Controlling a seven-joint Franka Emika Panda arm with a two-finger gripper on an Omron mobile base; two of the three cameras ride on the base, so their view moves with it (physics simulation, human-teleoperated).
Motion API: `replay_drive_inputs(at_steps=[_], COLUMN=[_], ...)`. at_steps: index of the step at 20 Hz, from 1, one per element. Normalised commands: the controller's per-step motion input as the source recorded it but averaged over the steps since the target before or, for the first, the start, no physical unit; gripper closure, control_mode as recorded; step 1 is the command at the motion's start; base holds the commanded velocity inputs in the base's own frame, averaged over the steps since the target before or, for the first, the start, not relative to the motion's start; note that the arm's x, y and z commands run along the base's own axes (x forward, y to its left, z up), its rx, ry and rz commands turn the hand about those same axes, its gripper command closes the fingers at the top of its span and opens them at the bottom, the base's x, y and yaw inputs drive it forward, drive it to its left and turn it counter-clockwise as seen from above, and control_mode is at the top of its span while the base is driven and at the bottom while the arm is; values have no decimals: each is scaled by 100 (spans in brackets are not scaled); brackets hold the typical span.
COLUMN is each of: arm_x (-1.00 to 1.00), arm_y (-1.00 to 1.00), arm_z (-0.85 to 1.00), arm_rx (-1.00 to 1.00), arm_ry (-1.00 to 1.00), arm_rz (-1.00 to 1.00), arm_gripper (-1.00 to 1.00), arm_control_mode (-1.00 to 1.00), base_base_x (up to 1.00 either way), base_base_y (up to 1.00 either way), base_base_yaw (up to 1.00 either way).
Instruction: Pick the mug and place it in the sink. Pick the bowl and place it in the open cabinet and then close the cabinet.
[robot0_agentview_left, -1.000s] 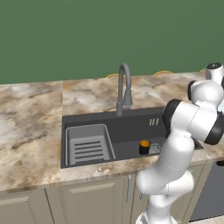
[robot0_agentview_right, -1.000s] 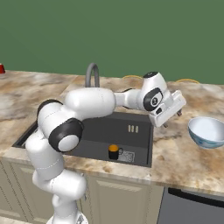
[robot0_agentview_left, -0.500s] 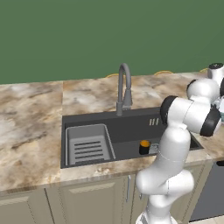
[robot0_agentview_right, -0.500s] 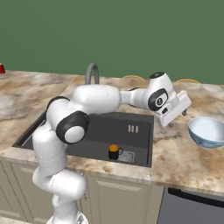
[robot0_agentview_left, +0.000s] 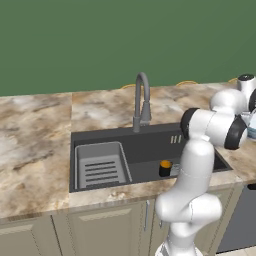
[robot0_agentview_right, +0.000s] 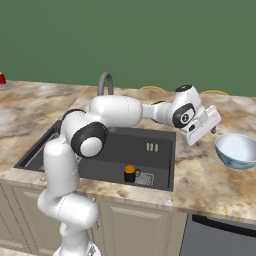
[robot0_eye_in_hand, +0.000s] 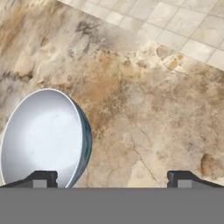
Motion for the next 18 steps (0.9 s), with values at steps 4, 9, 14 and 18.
replay_drive_inputs(at_steps=[4, 9, 14, 18], arm_x=[10, 7, 6, 10], arm_y=[-10, -17, -21, -20], arm_z=[-18, -17, -18, -19], arm_rx=[0, 0, 1, 1], arm_ry=[0, 0, 1, 2], arm_rz=[0, 0, 0, 0], arm_gripper=[-100, -100, -100, -100], arm_control_mode=[-100, -100, -100, -100], base_base_x=[0, 0, 0, 0], base_base_y=[0, 0, 0, 0], base_base_yaw=[0, 0, 0, 0])
